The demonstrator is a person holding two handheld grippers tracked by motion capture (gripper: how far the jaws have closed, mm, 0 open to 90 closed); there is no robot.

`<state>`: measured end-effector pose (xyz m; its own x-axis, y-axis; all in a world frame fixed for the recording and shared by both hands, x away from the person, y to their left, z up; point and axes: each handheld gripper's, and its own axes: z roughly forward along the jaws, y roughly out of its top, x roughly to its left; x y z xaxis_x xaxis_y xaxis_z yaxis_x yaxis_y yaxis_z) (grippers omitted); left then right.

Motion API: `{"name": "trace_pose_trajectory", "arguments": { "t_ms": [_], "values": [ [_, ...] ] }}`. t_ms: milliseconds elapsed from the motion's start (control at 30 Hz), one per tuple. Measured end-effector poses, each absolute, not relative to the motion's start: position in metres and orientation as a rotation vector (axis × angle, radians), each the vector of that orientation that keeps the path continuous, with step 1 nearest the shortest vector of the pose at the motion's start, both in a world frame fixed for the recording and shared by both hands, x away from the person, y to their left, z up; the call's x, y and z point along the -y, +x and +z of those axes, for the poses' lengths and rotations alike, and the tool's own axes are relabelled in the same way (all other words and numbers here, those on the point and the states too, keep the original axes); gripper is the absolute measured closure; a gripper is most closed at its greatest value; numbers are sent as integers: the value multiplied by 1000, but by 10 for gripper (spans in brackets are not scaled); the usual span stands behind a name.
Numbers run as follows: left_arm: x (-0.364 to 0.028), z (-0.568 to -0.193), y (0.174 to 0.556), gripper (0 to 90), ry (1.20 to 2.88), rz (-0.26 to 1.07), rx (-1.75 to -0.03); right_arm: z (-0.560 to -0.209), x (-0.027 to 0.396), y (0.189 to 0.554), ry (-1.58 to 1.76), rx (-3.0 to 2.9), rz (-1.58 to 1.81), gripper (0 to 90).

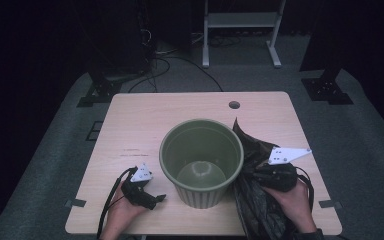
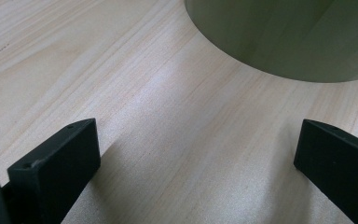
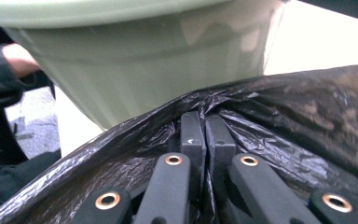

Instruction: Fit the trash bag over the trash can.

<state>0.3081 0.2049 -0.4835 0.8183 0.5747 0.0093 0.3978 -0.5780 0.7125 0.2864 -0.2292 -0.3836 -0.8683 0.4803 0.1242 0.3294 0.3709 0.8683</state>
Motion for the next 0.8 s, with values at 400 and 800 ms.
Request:
{"name": "trace_pose_trajectory", "arguments": {
  "t_ms": [400, 800],
  "values": [
    [-205, -484, 308, 0, 2261, 310, -710, -359, 242, 275, 646, -2438, 1627, 876],
    [-205, -484, 308, 0, 2259, 311, -712, -325, 251, 262, 521, -2436, 1717, 877]
  ]
}}
